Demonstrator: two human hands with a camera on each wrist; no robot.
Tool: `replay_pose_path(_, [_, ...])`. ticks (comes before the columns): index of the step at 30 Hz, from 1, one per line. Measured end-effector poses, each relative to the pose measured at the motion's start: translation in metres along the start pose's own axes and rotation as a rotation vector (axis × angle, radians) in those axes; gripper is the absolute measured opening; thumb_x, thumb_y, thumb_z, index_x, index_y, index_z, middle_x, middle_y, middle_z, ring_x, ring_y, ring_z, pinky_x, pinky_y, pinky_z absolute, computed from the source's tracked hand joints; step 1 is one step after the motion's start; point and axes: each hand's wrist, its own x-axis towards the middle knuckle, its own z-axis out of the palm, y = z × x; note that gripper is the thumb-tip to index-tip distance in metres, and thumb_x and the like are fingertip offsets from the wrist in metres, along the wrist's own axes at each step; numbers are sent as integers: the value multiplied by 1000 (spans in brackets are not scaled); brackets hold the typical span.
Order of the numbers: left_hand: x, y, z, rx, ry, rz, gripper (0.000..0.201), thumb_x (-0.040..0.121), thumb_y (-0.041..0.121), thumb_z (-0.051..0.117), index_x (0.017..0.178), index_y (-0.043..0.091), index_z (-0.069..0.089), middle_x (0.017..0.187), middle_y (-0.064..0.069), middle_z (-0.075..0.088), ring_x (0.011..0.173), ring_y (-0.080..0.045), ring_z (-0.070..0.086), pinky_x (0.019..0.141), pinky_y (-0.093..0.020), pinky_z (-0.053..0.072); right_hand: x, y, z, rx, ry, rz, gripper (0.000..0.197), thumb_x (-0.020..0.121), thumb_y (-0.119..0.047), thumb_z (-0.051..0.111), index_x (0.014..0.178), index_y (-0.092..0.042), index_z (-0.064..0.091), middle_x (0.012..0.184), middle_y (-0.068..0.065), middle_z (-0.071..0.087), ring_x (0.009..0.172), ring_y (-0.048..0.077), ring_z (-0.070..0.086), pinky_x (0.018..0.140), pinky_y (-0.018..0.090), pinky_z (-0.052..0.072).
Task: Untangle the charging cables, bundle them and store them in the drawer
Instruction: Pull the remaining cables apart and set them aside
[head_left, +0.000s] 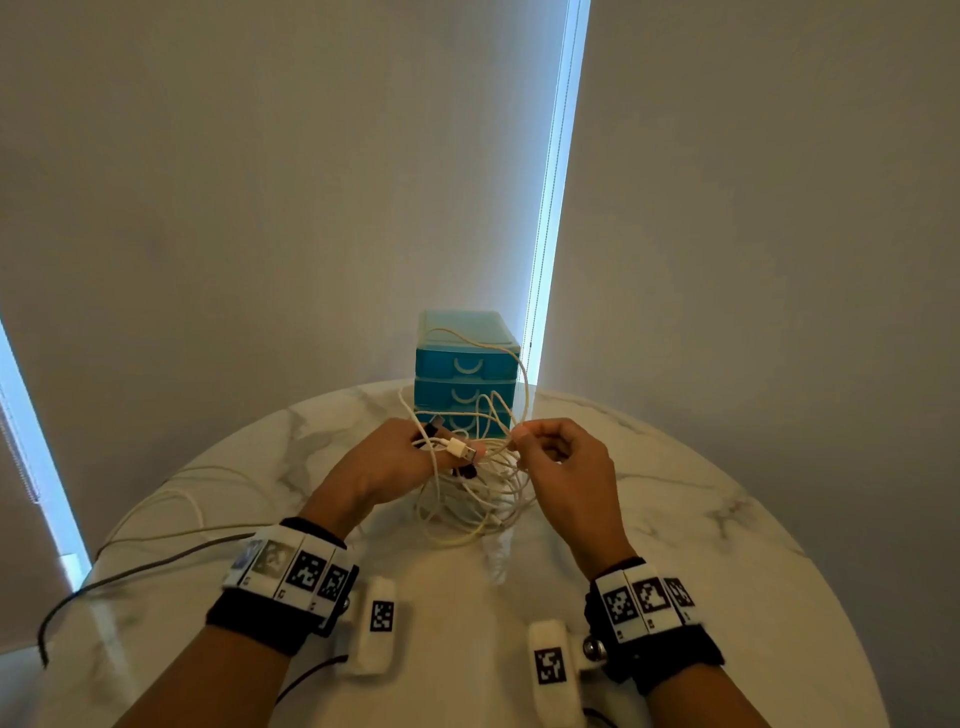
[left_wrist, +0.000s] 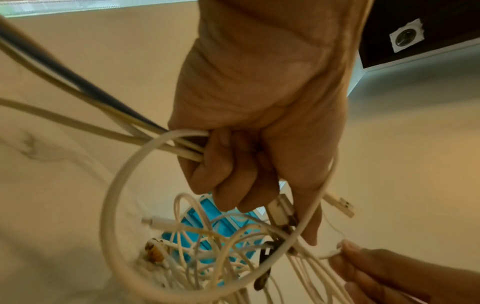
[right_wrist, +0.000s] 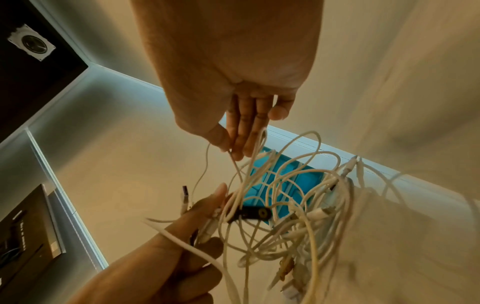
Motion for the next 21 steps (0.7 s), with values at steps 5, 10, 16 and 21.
replay_pose_path(5, [2, -11, -4, 144, 40, -143, 26, 75, 55, 92, 87, 32, 86, 89, 8, 82, 92, -15, 75, 95, -42, 60, 7, -10, -12, 132, 167, 8, 5, 101, -18, 70, 97, -20, 74, 91, -4, 81, 77, 12, 78, 85, 38, 64])
replay_pose_path(10, [0, -2, -4, 47, 105, -25, 30, 74, 58, 92, 94, 37, 85, 91, 15, 82, 88, -6, 77, 87, -33, 62, 7, -18, -15, 271, 205, 18, 8, 106, -18, 63, 104, -11, 67, 92, 1, 83, 89, 17, 81, 78, 38, 63])
replay_pose_path(16, [-5, 6, 2, 94, 46, 52, 11, 81, 45, 90, 88, 37, 86, 89, 16, 81, 87, -4, 75, 87, -34, 60, 0, -29, -3, 400, 60, -3, 14, 108, -18, 64, 112, -5, 67, 99, 7, 83, 94, 21, 82, 85, 32, 66])
replay_pose_path(21, [-6, 6, -3, -6, 229, 68, 15, 87, 46, 85, 93, 32, 86, 89, 12, 82, 87, -5, 77, 89, -41, 62, -8, -16, 10, 199, -157, 73, 26, 97, -28, 81, 115, -21, 63, 112, -6, 77, 97, 7, 78, 81, 26, 64])
